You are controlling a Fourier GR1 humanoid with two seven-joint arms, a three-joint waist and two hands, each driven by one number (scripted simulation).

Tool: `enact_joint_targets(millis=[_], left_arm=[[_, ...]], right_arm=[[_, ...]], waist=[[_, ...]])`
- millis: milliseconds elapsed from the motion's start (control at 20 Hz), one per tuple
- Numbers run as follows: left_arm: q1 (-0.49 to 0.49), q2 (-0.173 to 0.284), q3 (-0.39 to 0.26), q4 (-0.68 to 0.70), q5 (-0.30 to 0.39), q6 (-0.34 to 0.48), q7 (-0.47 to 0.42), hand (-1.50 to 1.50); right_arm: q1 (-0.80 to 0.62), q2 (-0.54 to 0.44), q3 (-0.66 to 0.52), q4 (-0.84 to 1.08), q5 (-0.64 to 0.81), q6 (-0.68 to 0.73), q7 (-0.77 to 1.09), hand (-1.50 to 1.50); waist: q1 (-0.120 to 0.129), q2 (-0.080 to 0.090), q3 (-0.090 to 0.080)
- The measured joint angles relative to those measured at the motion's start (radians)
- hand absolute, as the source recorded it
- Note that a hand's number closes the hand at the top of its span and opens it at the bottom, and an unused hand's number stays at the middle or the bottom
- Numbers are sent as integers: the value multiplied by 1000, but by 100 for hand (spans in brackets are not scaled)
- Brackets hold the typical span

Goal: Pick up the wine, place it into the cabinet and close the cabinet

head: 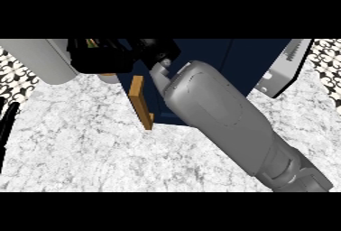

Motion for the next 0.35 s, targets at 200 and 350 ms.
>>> enact_joint_targets(millis=[200,350], left_arm=[[-19,-2,1,1,-6,7,12,-150],[-27,-8,-5,4,-8,6,17,-150]], right_arm=[[9,-24,9,15,21,43,-52,150],[14,-38,11,21,31,63,-73,150]], waist=[[-1,-7,-2],[0,-10,0]])
